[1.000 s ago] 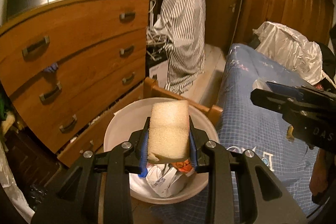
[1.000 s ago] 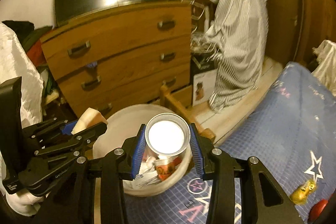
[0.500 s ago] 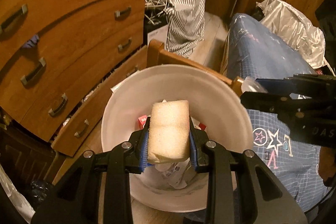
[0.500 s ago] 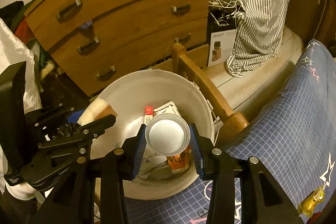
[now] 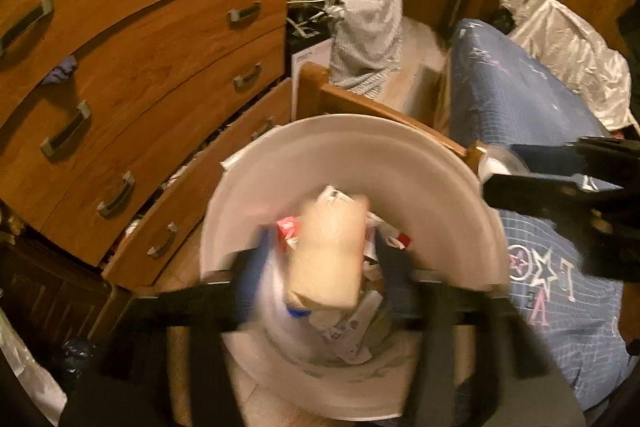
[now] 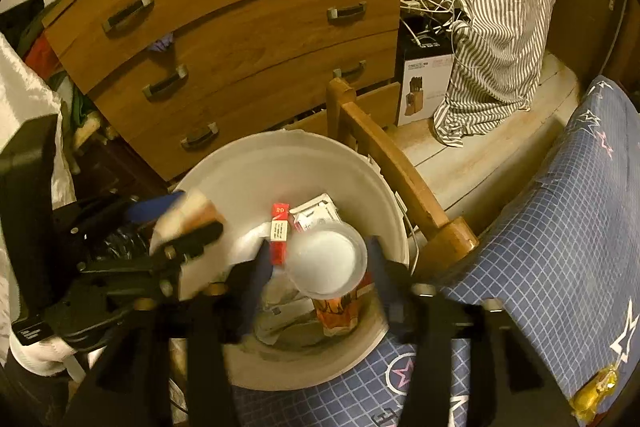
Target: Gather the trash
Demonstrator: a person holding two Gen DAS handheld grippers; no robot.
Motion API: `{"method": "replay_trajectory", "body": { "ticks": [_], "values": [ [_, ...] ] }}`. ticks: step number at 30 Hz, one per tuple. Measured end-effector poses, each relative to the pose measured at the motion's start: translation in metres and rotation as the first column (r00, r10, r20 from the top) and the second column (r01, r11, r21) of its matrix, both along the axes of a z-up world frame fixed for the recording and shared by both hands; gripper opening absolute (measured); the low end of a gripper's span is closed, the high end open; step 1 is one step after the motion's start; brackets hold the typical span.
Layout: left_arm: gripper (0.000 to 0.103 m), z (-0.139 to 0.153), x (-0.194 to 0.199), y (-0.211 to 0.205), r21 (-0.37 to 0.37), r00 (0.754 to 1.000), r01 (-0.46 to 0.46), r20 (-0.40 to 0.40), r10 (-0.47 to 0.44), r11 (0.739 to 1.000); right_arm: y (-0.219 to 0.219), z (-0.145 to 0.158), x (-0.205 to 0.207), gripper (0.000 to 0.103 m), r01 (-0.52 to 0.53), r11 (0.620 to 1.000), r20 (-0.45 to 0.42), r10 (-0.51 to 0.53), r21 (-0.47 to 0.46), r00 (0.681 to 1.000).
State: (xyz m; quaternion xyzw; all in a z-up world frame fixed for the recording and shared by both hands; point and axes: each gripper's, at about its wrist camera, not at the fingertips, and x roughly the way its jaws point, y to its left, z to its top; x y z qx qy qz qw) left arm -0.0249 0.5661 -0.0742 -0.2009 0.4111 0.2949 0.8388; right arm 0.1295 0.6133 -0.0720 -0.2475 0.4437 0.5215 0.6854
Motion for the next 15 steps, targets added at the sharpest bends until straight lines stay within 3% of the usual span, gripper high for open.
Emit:
{"method": "replay_trajectory", "body": {
  "ticks": [6, 10, 11, 12, 15],
  "values": [
    [0.064, 0.002, -0.008, 0.002, 0.015, 1.0, -0.022, 0.005, 0.022, 1.0, -0.011, 0.005, 0.005, 0.059, 0.007, 0.999, -0.018, -0.006, 0.036, 1.0],
    [0.064, 0.018, -0.021, -0.008, 0.063, 0.998, -0.045, 0.05, 0.041, 0.997, -0.033, 0.023, -0.001, 0.06, 0.003, 0.993, -0.012, -0.002, 0.12, 1.0],
    [0.066, 0.023, -0.027, -0.013, 0.082, 0.996, -0.056, 0.069, 0.051, 0.995, -0.041, 0.03, -0.006, 0.064, -0.001, 0.988, 0.005, 0.0, 0.152, 1.0],
    [0.072, 0.03, -0.034, -0.02, 0.105, 0.993, -0.074, 0.096, 0.064, 0.992, -0.056, 0.039, -0.014, 0.072, -0.006, 0.98, 0.036, -0.001, 0.197, 0.999],
    [0.093, 0.048, -0.062, -0.049, 0.182, 0.98, -0.119, 0.179, 0.087, 0.976, -0.093, 0.057, -0.035, 0.08, -0.019, 0.955, 0.094, -0.009, 0.297, 0.995]
  ]
}}
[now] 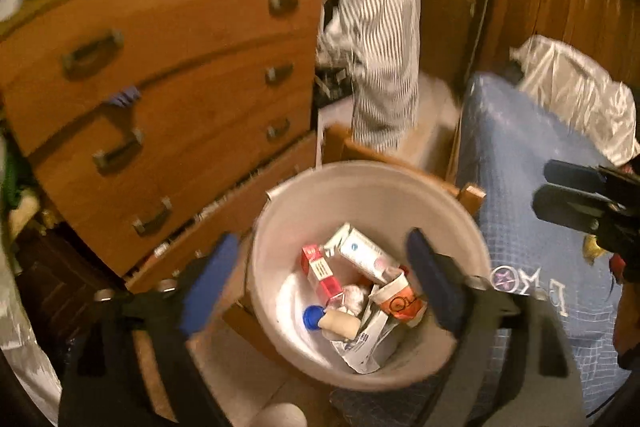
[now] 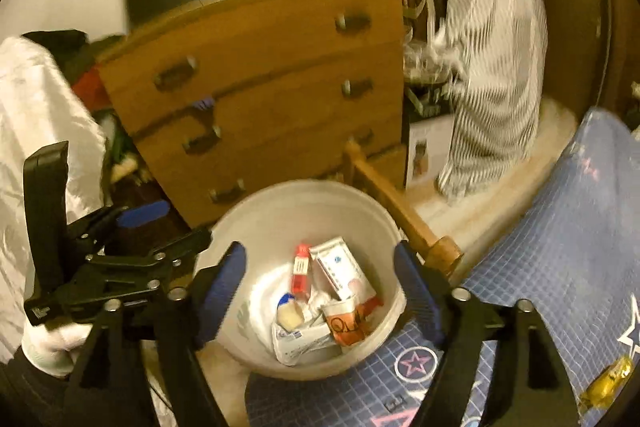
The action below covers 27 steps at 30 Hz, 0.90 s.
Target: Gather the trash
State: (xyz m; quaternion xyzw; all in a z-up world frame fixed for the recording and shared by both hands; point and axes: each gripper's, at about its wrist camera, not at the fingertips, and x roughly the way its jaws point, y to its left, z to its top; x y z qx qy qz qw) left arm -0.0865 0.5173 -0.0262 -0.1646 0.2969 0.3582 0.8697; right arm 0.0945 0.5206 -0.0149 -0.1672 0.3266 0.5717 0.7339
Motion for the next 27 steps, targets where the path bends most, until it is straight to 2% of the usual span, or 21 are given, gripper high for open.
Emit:
{"method": "replay_trajectory", "body": {
  "ticks": [2, 6, 9, 14, 20, 27],
  "values": [
    [0.097, 0.008, -0.015, -0.017, 0.039, 0.999, -0.045, 0.032, 0.044, 0.998, -0.035, 0.008, -0.016, 0.083, 0.016, 0.997, 0.064, -0.02, 0.072, 0.998],
    [0.097, 0.018, -0.045, -0.054, 0.092, 0.992, -0.09, 0.101, 0.081, 0.992, -0.088, 0.011, -0.037, 0.085, 0.02, 0.992, 0.101, -0.033, 0.122, 0.994],
    [0.097, 0.02, -0.055, -0.07, 0.084, 0.991, -0.106, 0.086, 0.099, 0.991, -0.117, 0.013, -0.047, 0.087, 0.024, 0.99, 0.105, -0.039, 0.142, 0.994],
    [0.097, 0.027, -0.069, -0.098, 0.088, 0.987, -0.078, 0.144, 0.065, 0.993, -0.158, 0.021, -0.061, 0.088, 0.023, 0.985, 0.114, -0.042, 0.168, 0.993],
    [0.097, 0.03, -0.068, -0.126, 0.107, 0.991, -0.027, 0.134, 0.012, 0.994, -0.176, 0.025, -0.067, 0.089, 0.018, 0.983, 0.126, -0.041, 0.181, 0.991],
    [0.097, 0.038, -0.07, -0.139, 0.123, 0.99, -0.017, 0.144, -0.001, 0.992, -0.177, 0.023, -0.072, 0.089, 0.03, 0.982, 0.12, -0.053, 0.185, 0.991]
  ]
}}
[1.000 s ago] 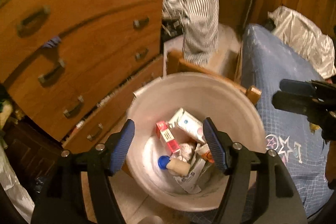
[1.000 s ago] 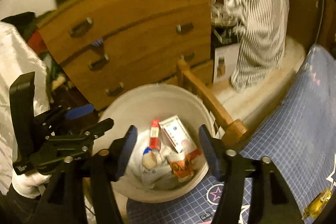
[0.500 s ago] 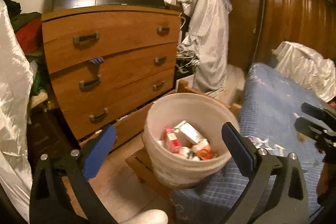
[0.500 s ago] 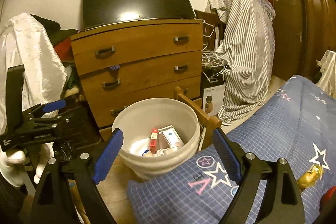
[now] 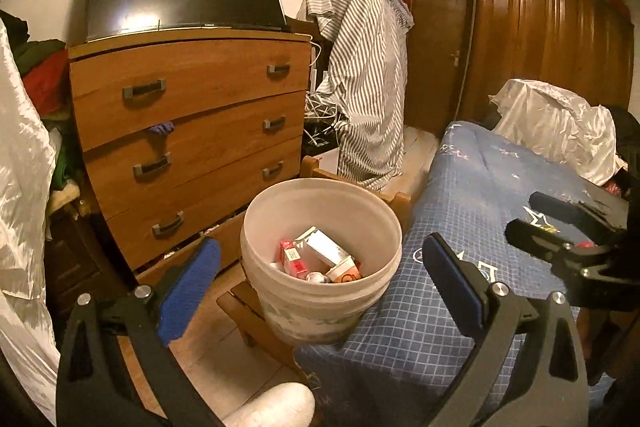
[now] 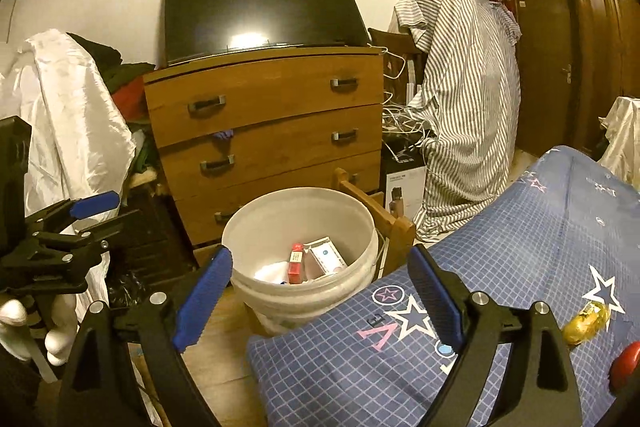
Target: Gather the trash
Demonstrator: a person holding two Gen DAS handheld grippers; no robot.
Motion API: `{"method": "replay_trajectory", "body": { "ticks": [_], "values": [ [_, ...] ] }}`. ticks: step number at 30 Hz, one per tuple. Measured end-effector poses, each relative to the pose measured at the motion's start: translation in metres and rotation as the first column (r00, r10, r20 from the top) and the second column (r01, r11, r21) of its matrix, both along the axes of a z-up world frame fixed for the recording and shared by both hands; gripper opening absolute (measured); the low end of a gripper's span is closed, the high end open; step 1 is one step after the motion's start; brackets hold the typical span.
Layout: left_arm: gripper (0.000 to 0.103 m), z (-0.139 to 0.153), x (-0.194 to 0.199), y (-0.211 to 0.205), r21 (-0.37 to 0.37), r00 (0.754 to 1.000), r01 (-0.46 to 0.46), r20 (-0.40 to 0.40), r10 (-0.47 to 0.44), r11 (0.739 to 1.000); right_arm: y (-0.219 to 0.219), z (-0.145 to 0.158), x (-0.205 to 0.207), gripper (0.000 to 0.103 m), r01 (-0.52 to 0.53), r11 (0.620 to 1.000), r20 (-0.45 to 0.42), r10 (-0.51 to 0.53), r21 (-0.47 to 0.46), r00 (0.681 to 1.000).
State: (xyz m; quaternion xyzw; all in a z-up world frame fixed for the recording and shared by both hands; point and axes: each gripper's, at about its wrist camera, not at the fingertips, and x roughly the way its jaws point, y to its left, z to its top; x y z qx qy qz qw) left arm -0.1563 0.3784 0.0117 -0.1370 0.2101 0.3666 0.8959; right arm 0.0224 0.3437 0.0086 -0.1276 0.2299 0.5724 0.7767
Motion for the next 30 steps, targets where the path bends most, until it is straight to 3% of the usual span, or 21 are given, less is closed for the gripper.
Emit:
{"method": "replay_trajectory", "body": {
  "ticks": [19, 30],
  "values": [
    [0.097, -0.002, 0.002, -0.004, -0.014, 1.0, 0.011, -0.004, -0.011, 1.0, 0.01, -0.001, -0.001, 0.089, -0.007, 1.0, -0.019, 0.007, -0.004, 1.0],
    [0.097, -0.014, 0.011, 0.002, -0.048, 0.997, -0.027, -0.076, 0.024, 0.998, 0.015, -0.005, 0.002, 0.093, -0.01, 1.0, -0.025, 0.01, -0.018, 1.0]
  ]
}}
